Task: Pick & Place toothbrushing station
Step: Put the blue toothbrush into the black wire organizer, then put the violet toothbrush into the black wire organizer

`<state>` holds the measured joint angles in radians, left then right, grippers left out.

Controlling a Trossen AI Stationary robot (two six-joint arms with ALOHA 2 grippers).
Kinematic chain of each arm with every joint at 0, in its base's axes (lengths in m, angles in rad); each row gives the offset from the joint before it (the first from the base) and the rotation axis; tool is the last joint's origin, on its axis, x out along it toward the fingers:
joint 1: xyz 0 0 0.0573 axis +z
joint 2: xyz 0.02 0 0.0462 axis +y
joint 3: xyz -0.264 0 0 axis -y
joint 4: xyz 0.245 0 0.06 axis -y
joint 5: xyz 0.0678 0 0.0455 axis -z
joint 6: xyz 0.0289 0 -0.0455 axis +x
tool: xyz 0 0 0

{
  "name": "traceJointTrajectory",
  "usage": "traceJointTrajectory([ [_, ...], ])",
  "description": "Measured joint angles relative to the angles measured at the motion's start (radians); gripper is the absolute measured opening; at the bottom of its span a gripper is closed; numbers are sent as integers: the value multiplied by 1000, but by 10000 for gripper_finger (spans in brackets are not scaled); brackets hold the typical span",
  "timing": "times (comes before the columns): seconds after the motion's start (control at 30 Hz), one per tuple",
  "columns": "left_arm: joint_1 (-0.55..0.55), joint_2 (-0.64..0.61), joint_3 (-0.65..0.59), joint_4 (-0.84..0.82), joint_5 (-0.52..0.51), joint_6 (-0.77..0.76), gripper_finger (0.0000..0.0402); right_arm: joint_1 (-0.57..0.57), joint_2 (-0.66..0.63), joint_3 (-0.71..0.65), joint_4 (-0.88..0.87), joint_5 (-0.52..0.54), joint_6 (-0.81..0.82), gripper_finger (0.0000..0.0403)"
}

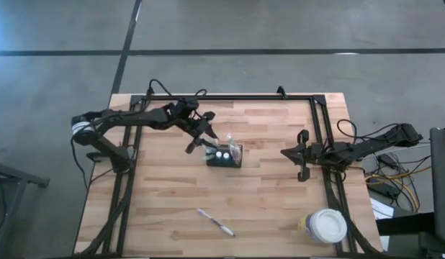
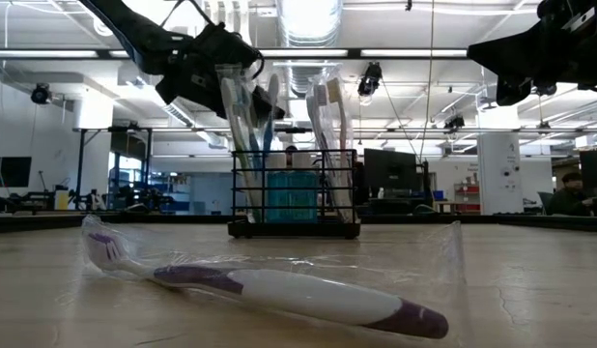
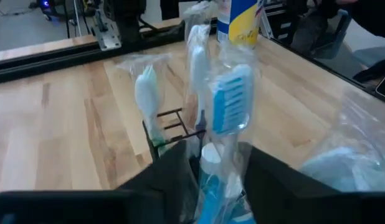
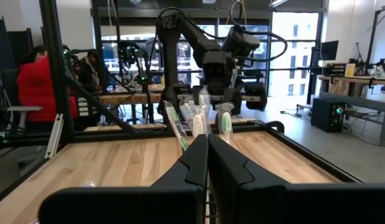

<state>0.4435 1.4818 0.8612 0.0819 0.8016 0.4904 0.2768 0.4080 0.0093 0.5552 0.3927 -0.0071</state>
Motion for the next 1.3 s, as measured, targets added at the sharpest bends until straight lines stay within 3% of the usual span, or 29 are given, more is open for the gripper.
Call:
traceJointTrajectory([
  [0.27, 3, -128, 20, -1, -37, -22, 261, 0, 0, 0, 0, 0, 0, 8],
  [0.5, -10, -245, 17, 4, -43, -78, 292, 0, 0, 0, 1, 1, -8, 8],
  [0.6, -33, -255, 16, 28, -40, -76, 267, 0, 0, 0, 3, 3, -13, 8],
  [0.67, -48, -244, 16, 59, -39, -75, 229, 0, 0, 0, 5, 3, -15, 8],
  [0.87, -63, -182, 15, 88, -40, -53, 29, 0, 0, 0, 5, 3, -15, 8],
  [1.13, -61, -98, 65, 69, -68, -61, 5, 0, 0, 0, 5, 3, -23, 8],
  [1.3, -60, -48, 110, -53, -97, -15, 3, 0, 0, 0, 4, 3, -21, 8],
])
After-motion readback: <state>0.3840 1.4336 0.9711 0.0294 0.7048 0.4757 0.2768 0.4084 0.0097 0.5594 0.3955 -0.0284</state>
